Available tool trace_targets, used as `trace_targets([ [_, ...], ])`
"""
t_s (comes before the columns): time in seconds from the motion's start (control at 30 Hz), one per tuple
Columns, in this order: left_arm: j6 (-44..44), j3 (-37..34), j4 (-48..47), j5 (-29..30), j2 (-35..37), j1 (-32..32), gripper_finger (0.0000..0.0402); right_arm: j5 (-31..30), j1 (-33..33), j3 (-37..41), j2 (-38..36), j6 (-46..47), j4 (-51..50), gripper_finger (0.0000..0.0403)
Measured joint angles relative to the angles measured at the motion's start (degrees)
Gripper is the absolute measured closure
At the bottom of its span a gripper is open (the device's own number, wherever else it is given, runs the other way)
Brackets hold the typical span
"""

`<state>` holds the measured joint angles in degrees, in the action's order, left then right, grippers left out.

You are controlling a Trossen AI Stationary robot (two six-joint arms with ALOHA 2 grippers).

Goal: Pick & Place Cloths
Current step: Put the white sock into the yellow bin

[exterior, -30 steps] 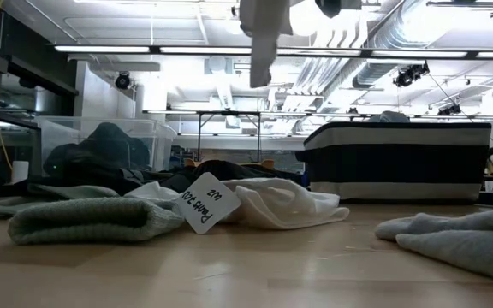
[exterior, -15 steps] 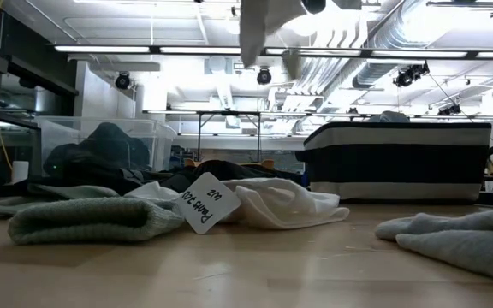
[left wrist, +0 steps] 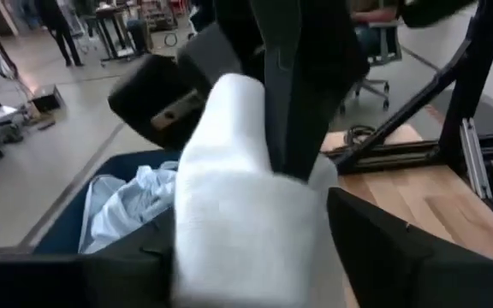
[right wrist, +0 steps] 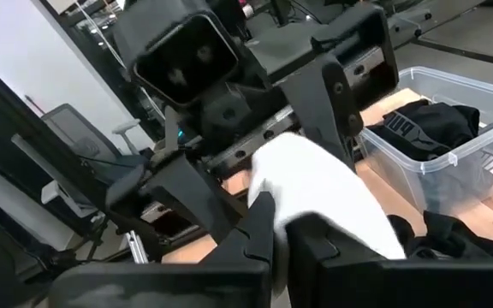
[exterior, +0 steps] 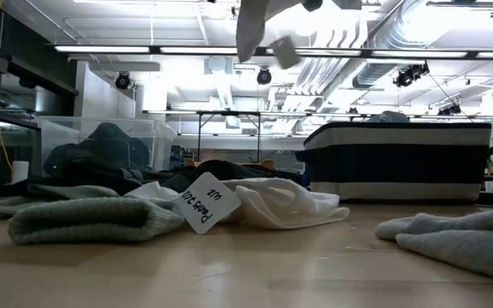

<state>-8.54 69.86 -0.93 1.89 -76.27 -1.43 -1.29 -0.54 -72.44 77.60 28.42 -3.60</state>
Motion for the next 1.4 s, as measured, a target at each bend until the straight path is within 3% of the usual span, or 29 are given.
trace_targets([
  [0.37, 1.8, -0.1, -0.5, -0.1, -0.2, 0.0, 0.0386, -0.1, 0.0, 0.0, 0.0, 0.1, 0.0, 0.0400],
  [0.6, 3.3, -0.1, -1.6, -0.1, -0.2, 0.0, 0.0394, 0.3, 0.0, 0.0, 0.0, -0.5, -0.5, 0.0388],
  [0.83, 5.1, -0.1, -2.6, 0.7, -0.2, 0.0, 0.0397, 5.8, 0.0, 0.2, -1.7, -1.3, -1.0, 0.0279],
  [1.0, 9.2, 0.0, -5.0, 8.7, -0.1, -0.1, 0.0397, 5.4, 0.0, 0.1, -5.1, -1.4, -5.2, 0.0196],
  [1.2, 11.8, 0.0, -9.0, 23.6, -0.1, -1.1, 0.0398, -0.4, 0.0, 0.1, -9.8, -1.5, -10.7, 0.0162],
  [1.4, 14.3, 0.0, -11.5, 23.6, -0.1, -6.7, 0.0398, -6.0, 0.0, 0.1, -12.7, -1.8, -14.3, 0.0161],
])
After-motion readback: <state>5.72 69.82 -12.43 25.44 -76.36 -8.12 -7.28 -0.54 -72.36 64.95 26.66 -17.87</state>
